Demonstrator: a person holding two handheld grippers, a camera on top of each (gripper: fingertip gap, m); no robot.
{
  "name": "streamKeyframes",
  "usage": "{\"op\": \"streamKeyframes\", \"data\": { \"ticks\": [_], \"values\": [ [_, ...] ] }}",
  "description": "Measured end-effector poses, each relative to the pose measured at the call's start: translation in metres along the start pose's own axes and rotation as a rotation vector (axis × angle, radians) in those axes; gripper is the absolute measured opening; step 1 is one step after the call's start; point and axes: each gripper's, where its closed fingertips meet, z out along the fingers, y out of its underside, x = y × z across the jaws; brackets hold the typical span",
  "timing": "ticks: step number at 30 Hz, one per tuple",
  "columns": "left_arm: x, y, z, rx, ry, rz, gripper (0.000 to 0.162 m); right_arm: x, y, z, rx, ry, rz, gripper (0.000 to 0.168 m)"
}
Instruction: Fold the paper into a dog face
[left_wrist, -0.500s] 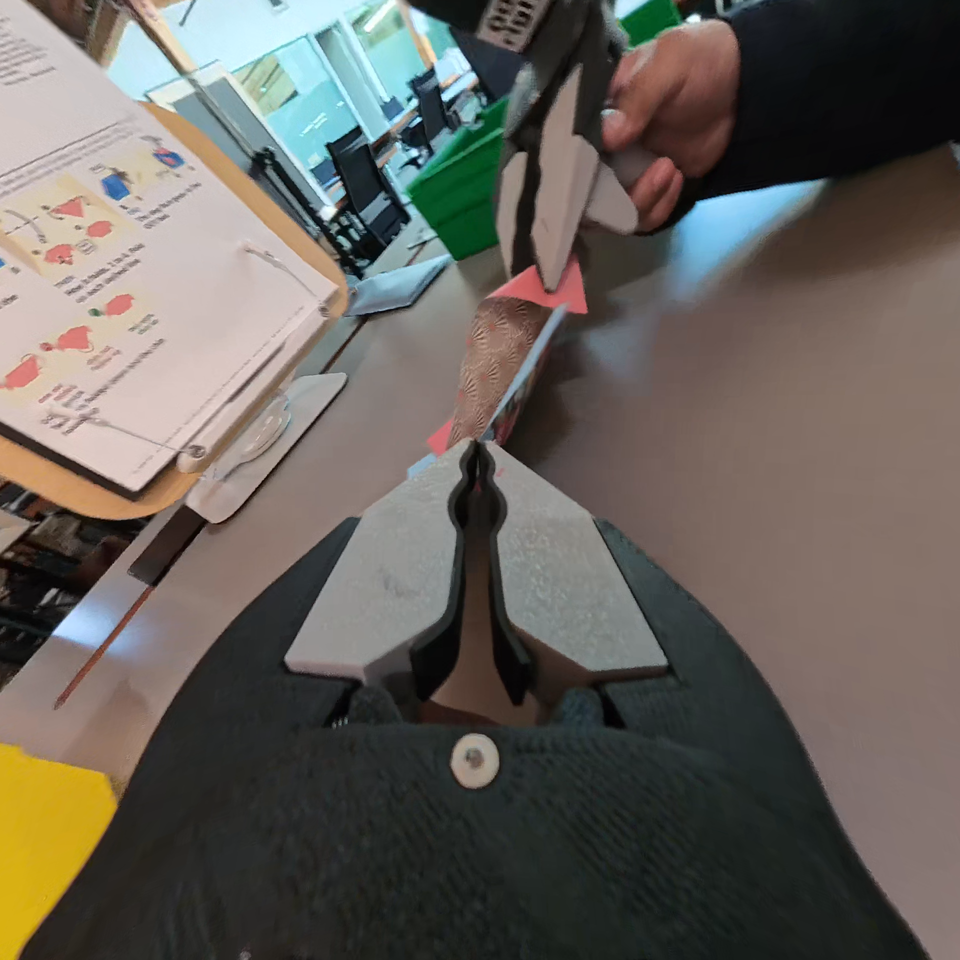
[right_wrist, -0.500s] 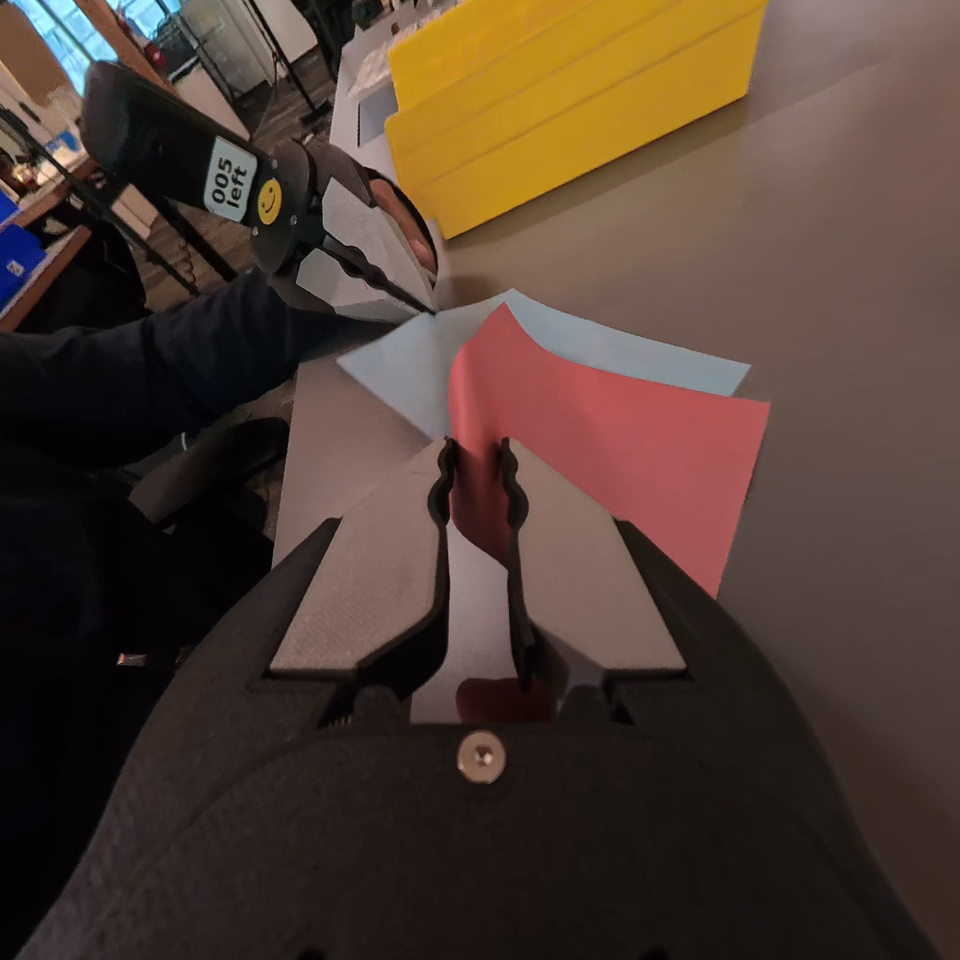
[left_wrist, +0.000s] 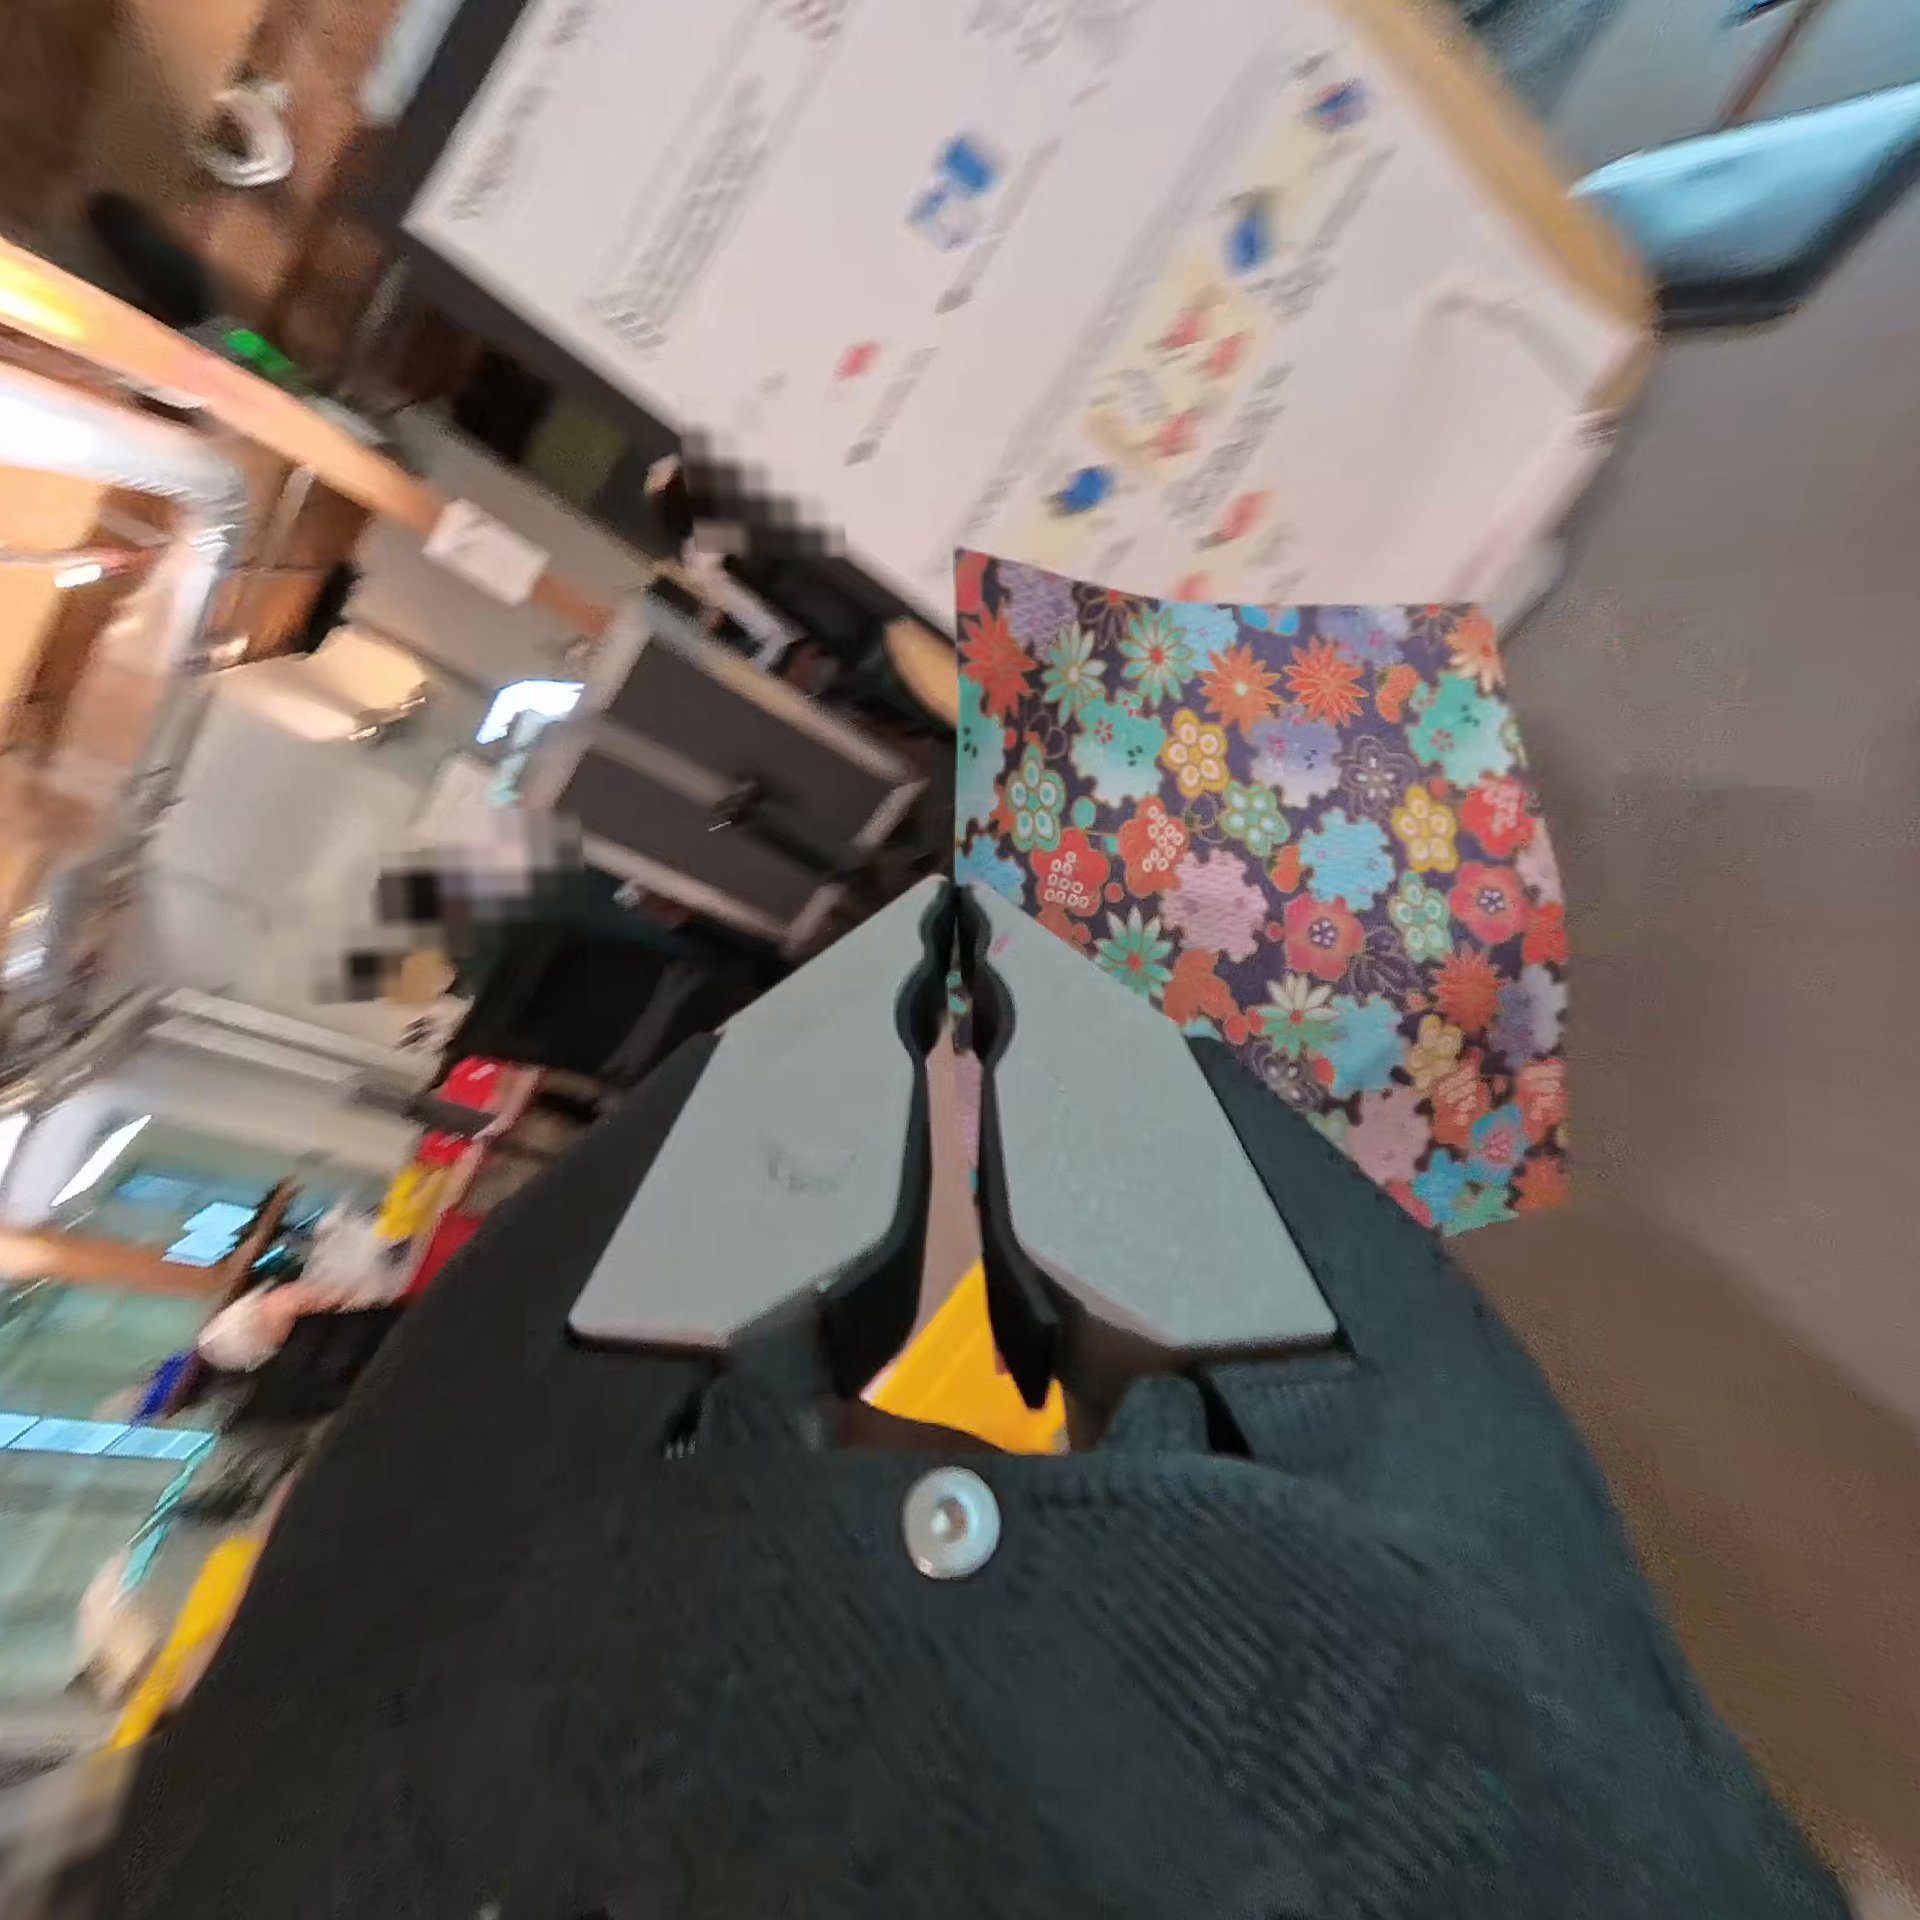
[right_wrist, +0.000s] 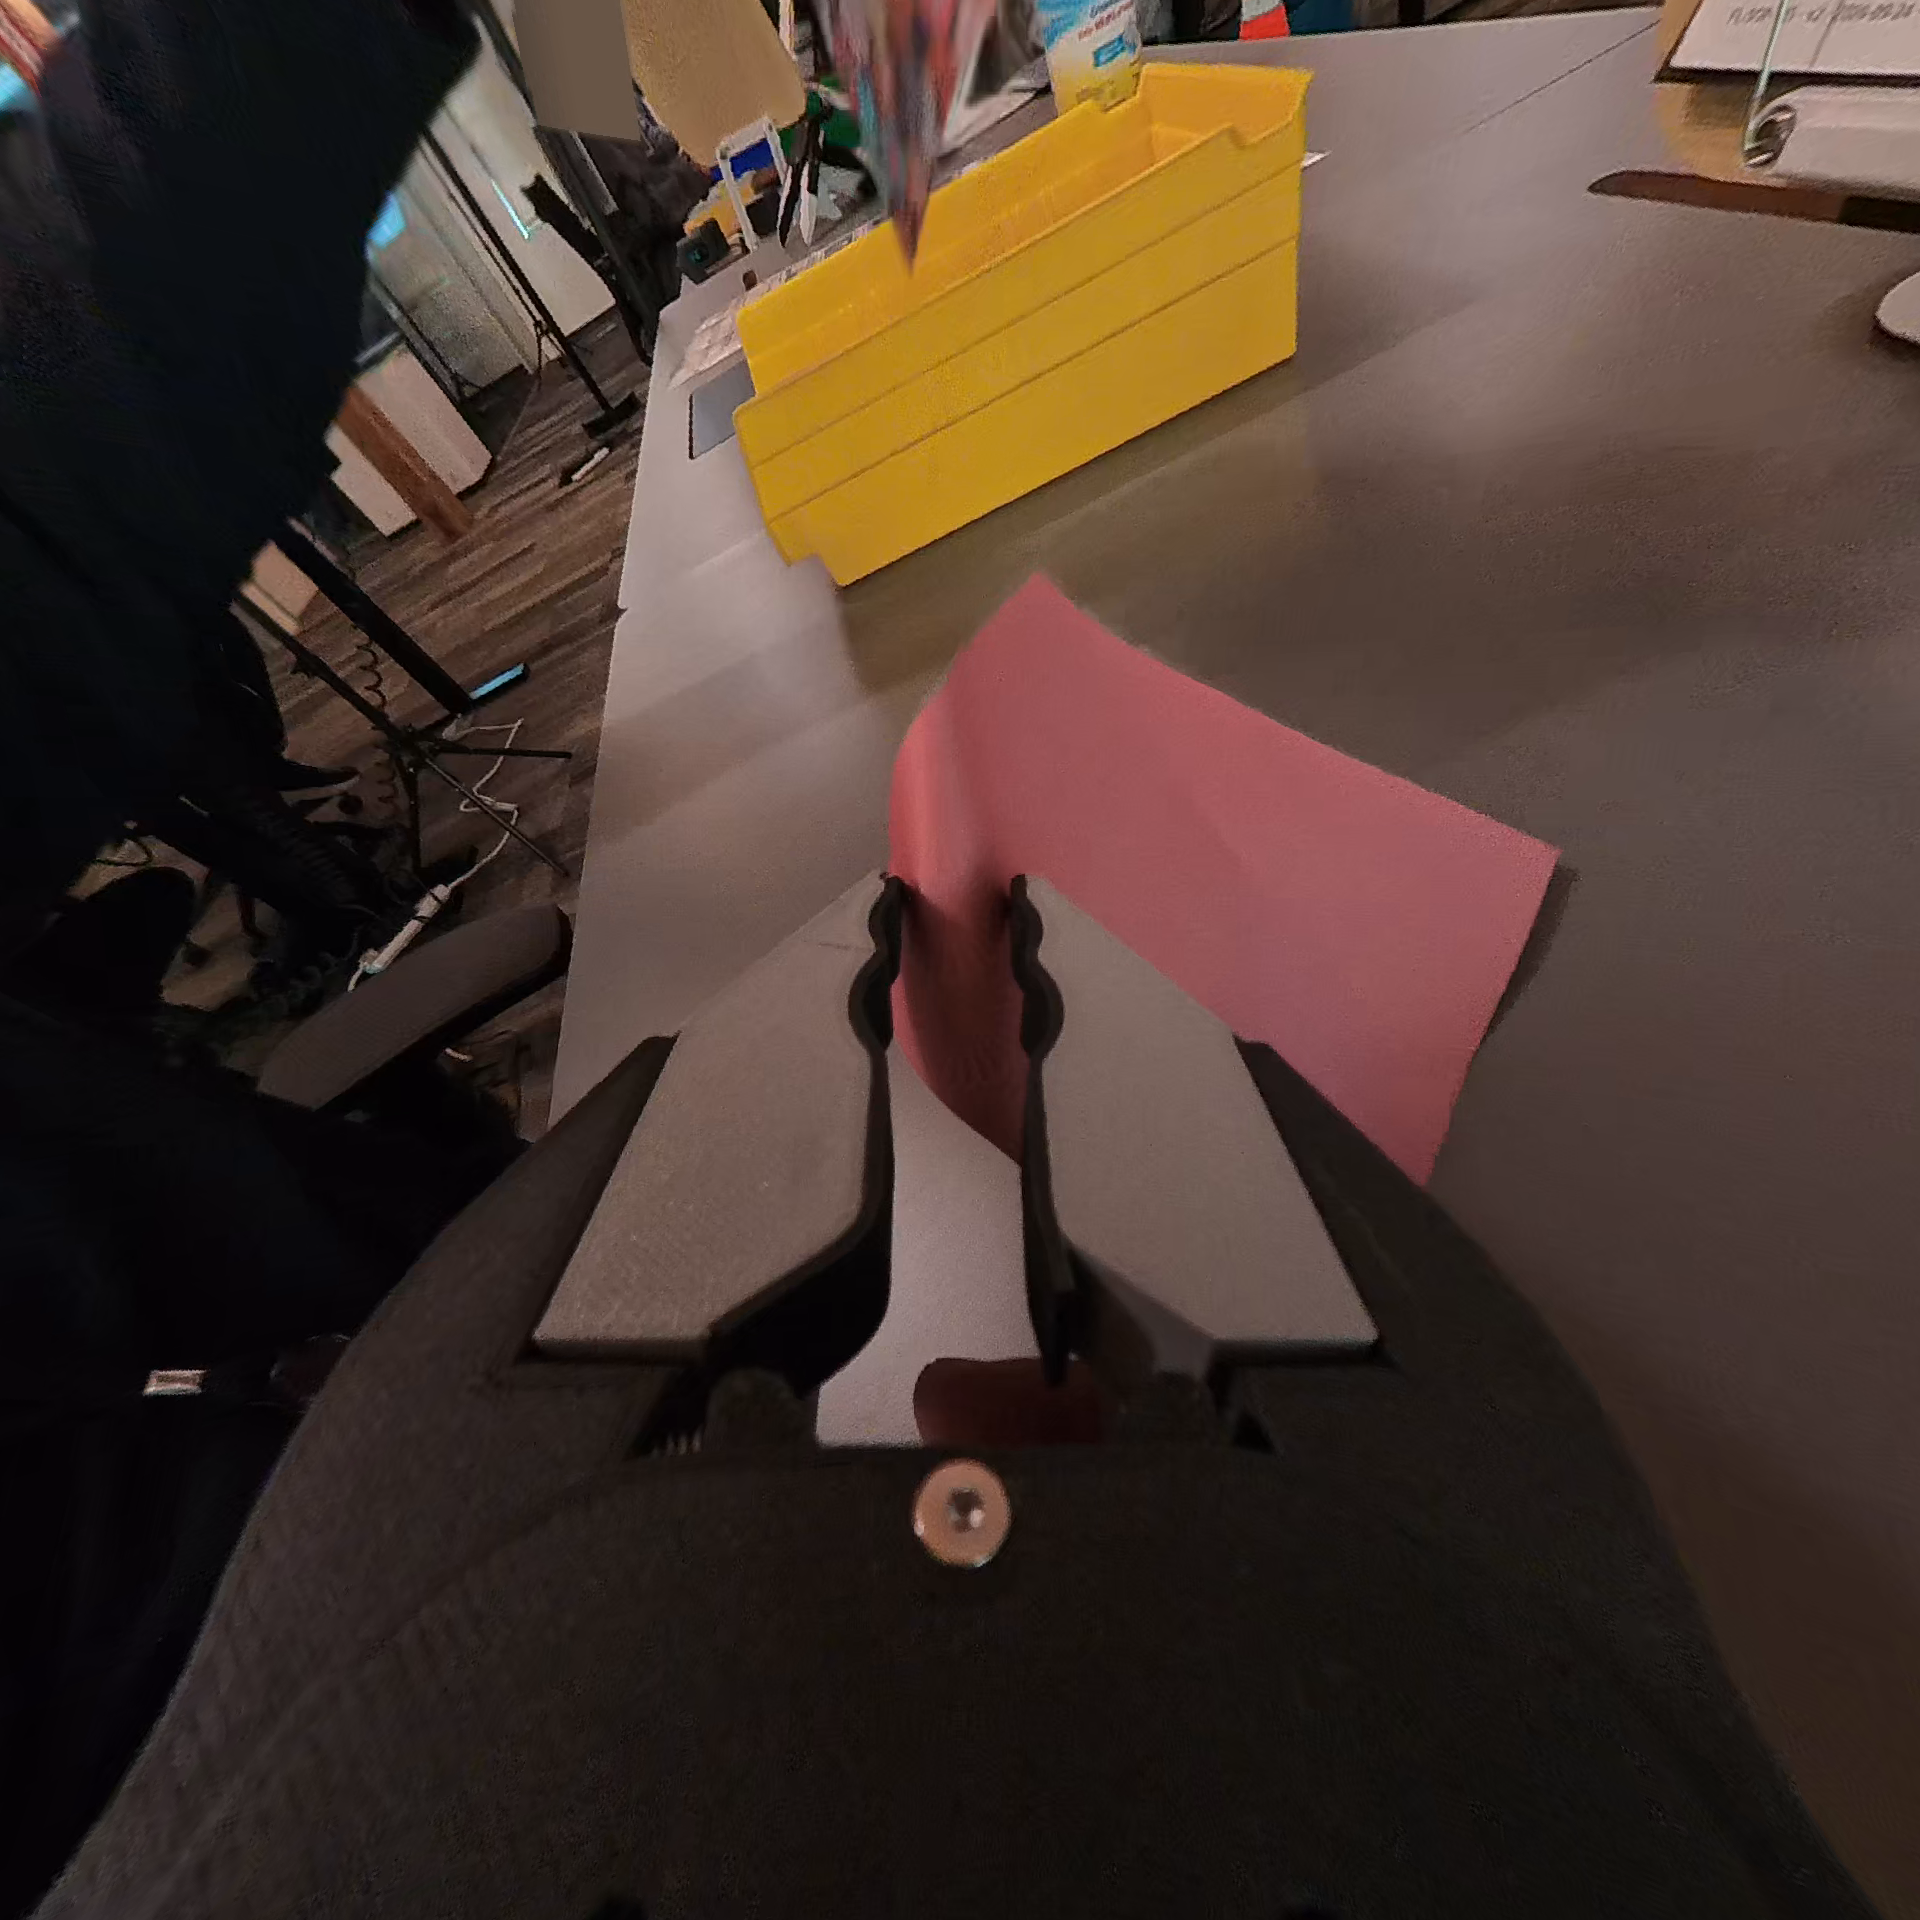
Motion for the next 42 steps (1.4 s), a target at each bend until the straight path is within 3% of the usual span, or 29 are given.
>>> {"op": "streamKeyframes", "data": {
  "ticks": [1, 6, 13, 19, 24, 27, 31, 35, 39, 42],
  "values": [
    [-0.022, 0.005, -0.005, -0.028, -0.068, 0.014, 0.0, -0.001, 0.002, 0.002, -0.01, -0.002, -0.005, 0.016],
    [-0.069, 0.051, -0.042, -0.194, -0.242, 0.098, 0.0, -0.008, 0.008, 0.008, -0.042, -0.025, -0.022, 0.018],
    [-0.042, 0.131, -0.088, -0.427, -0.269, 0.199, 0.0, -0.028, 0.012, 0.015, -0.075, -0.099, -0.056, 0.022],
    [-0.04, 0.199, -0.09, -0.717, -0.408, 0.296, 0.0, -0.044, 0.031, 0.03, -0.164, -0.161, -0.094, 0.025],
    [-0.042, 0.224, -0.081, -0.868, -0.417, 0.413, 0.0, -0.049, 0.041, 0.038, -0.208, -0.178, -0.101, 0.025],
    [-0.023, 0.231, -0.069, -0.895, -0.314, 0.263, 0.0, -0.05, 0.041, 0.038, -0.209, -0.18, -0.098, 0.025],
    [0.029, 0.227, -0.038, -0.798, -0.11, -0.074, 0.002, -0.053, 0.04, 0.038, -0.203, -0.194, -0.095, 0.026],
    [0.059, 0.218, -0.016, -0.734, -0.009, -0.272, 0.026, -0.052, 0.046, 0.04, -0.229, -0.193, -0.093, 0.028],
    [0.064, 0.185, -0.009, -0.62, 0.0, -0.382, 0.042, -0.049, 0.039, 0.036, -0.201, -0.175, -0.09, 0.032],
    [0.078, 0.136, -0.008, -0.491, 0.031, -0.423, 0.047, -0.039, 0.024, 0.029, -0.123, -0.137, -0.065, 0.036]
  ]
}}
